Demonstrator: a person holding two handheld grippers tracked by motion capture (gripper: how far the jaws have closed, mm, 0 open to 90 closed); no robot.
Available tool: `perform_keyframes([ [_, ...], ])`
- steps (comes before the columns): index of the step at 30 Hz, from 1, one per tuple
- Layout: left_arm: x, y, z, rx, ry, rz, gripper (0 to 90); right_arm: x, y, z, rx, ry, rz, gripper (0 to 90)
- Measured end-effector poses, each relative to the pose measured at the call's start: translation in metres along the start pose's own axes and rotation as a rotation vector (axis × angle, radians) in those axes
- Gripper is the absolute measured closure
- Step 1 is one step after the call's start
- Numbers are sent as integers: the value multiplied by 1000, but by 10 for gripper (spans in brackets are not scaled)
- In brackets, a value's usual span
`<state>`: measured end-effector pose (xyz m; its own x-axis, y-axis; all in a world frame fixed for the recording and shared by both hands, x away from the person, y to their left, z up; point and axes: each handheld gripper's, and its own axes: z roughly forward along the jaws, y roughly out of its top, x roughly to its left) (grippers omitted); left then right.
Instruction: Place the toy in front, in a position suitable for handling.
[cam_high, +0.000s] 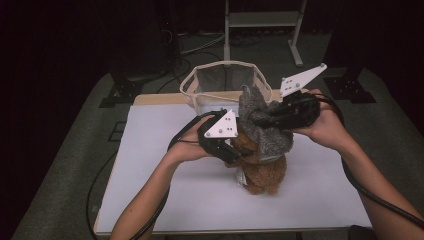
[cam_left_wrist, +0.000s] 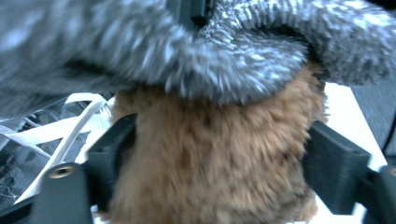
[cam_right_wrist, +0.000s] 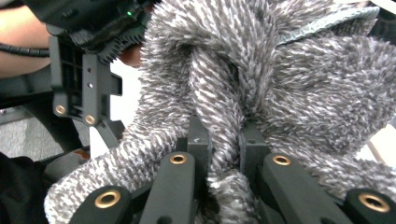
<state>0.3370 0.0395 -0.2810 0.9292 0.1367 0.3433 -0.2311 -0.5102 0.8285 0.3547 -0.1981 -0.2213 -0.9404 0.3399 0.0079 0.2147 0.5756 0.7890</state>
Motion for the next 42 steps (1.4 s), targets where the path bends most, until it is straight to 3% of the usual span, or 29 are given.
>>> perform_keyframes([
  [6, -2, -16, 8, -22, -8, -86, 93, -5, -12, -8, -16, -21, 26, 788],
  [7, -4, -24, 14, -36, -20, -124, 86, -5, -15, -10, -18, -22, 31, 788],
  [12, -9, -35, 29, -38, -40, -154, 32, -6, -20, -10, -19, -20, 37, 788],
  [14, -9, -38, 37, -60, -40, -190, 25, -7, -22, -10, -17, -19, 37, 788],
  [21, -9, -43, 51, -108, -47, -254, 27, -6, -23, -9, -23, -23, 38, 787],
  [24, -11, -44, 49, -139, -23, -239, 211, -6, -22, -9, -24, -25, 36, 787],
  [25, -12, -45, 44, -149, 16, -200, 269, -6, -22, -9, -35, -19, 36, 787],
  [27, -11, -41, 39, -154, 37, -181, 318, -5, -20, -11, -47, -20, 27, 786],
  [29, -10, -38, 34, -166, 35, -191, 327, -4, -18, -12, -59, -24, 23, 786],
  [32, -5, -30, 20, -147, 47, -155, 342, 1, -9, -16, -98, -34, 1, 786],
  [35, 0, -19, -5, -111, 59, -110, 349, 3, 3, -18, -160, -1, -7, 787],
  [36, 0, -19, -5, -111, 59, -110, 351, 3, 3, -18, -160, -1, -7, 787],
  [42, -4, -14, -44, -41, 78, -35, 359, 15, 20, -10, -194, 53, -50, 784],
])
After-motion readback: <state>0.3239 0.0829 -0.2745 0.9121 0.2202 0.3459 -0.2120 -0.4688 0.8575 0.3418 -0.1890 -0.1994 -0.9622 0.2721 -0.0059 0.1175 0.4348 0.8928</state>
